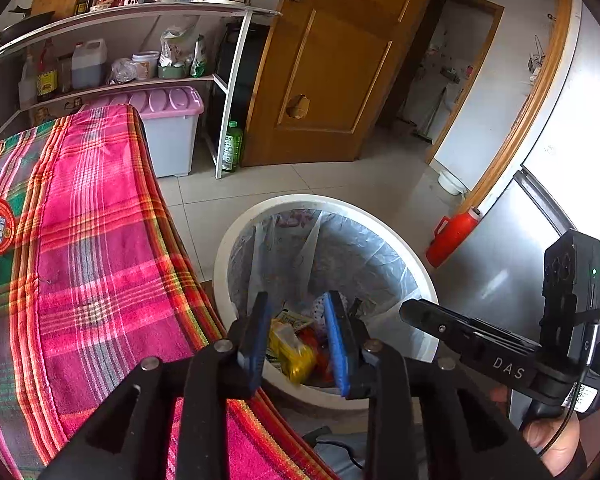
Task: Collect trash
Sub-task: 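Open both tools to drop the yellow items into the bin, then move both open tools back over the remaining trash on the table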
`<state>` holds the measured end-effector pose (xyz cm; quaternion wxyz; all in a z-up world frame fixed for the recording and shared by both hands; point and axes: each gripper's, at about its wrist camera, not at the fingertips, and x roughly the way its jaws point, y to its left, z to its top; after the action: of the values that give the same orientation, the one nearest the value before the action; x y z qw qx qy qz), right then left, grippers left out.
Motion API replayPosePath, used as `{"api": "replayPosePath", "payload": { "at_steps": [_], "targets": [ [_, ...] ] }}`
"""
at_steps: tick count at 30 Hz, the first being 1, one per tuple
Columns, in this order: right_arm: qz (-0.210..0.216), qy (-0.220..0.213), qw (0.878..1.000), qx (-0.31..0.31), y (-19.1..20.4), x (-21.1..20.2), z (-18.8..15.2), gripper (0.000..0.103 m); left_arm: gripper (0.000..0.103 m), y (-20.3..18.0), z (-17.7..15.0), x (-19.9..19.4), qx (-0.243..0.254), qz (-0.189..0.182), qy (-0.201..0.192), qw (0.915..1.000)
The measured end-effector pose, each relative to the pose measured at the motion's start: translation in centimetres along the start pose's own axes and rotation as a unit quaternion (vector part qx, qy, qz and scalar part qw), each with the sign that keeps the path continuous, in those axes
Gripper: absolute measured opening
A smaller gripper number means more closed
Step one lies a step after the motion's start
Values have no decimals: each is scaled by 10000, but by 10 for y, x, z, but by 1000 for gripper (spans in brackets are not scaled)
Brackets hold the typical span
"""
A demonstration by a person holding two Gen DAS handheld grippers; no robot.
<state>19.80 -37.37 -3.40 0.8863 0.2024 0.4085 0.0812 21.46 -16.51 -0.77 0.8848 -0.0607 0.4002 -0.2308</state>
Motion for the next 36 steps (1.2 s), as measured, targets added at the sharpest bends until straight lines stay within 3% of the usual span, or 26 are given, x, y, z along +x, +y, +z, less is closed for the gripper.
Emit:
{"api": "replayPosePath", "payload": {
  "at_steps": [3,23,36],
  "targets": [
    [-25,-16,10000,-14,1,-1,0,35,37,1,0,-3,-38,-6,-35,10000],
    [464,-450,9968,-477,49,-33,-5,35,37,21,-14,-63,-169,151,-631,9978],
    [768,-376,9919,-937,93,-38,-19,35,37,44,-34,-106,-277,528,-965,9935]
  ]
}}
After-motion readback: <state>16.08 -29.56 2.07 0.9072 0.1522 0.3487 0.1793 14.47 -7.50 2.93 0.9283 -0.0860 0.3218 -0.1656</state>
